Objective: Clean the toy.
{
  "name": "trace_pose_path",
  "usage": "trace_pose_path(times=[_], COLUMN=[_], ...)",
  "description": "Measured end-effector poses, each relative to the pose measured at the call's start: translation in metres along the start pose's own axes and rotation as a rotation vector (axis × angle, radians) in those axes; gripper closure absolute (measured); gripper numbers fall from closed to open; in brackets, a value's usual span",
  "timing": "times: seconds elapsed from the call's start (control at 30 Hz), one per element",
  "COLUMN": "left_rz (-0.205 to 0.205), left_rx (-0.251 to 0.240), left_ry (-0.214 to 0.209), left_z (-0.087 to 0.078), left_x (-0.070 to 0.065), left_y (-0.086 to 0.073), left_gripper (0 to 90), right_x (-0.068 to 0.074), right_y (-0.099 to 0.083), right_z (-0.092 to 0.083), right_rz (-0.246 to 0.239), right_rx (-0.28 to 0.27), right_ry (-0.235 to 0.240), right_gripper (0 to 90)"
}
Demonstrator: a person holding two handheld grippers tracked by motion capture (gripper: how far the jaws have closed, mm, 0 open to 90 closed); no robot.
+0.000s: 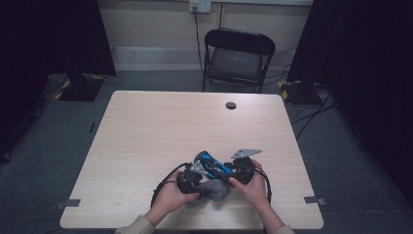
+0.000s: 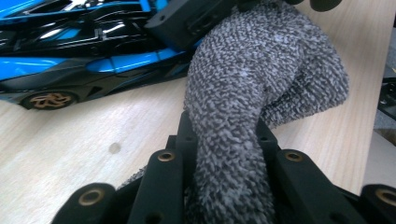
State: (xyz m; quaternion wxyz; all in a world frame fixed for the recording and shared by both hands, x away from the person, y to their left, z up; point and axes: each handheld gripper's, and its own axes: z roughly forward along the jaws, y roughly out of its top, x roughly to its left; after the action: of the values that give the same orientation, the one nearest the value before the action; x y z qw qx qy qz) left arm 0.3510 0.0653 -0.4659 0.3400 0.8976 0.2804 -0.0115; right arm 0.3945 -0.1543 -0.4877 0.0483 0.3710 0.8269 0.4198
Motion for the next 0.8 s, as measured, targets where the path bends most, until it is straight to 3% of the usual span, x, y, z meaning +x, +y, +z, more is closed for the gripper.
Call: trace_pose_path(times=[0.8], left_rz=[-0.056], left_rx=[-0.002], left_ry=[0.078], left_z=[-0.022], left_x=[0.023], left_y=[-0.012], left_gripper=[72.2], right_x=[0.000], right_y=[0.000], right_z=[0.000], right_rz=[0.000], right_rx=[0.002], right_ry=[0.001], right_gripper=[35.6])
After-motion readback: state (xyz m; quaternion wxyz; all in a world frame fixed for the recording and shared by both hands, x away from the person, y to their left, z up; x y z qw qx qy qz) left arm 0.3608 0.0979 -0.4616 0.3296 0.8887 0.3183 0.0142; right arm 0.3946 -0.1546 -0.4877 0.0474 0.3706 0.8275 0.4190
